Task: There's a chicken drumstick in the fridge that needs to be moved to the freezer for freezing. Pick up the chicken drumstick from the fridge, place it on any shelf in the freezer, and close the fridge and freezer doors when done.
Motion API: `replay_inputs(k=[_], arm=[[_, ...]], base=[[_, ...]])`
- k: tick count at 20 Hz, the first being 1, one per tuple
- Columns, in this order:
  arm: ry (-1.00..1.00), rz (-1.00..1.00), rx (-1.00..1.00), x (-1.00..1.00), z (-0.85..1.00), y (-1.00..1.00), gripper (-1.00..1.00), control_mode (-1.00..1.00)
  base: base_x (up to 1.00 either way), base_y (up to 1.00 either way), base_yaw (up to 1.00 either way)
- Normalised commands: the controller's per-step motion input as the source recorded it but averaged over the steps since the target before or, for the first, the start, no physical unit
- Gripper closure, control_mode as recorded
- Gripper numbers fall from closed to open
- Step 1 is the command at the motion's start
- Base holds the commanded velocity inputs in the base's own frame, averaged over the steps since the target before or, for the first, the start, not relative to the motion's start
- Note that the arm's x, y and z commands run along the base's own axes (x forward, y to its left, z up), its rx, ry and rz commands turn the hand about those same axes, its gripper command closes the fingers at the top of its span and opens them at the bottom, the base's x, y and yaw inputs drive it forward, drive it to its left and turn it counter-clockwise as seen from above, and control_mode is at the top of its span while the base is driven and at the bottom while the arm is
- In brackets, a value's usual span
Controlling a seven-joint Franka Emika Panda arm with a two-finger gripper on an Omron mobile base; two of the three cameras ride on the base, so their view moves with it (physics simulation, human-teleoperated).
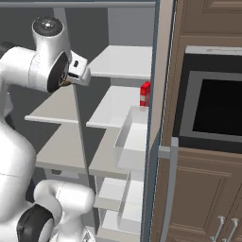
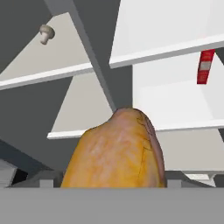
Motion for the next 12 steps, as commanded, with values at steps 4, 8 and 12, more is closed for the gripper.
replay_inputs(k=[4, 8, 12], arm=[[-0.24, 0.09, 0.0, -0.88, 0.11, 0.89, 1.0, -1.0], [-0.24, 0.12, -0.03, -0.4, 0.33, 0.87, 1.0, -1.0], [-0.08, 0.11, -0.1, 0.0, 0.31, 0.8, 1.0, -1.0]], base=[[0.0, 0.0, 0.0], [0.0, 0.0, 0.0], [0.0, 0.0, 0.0]])
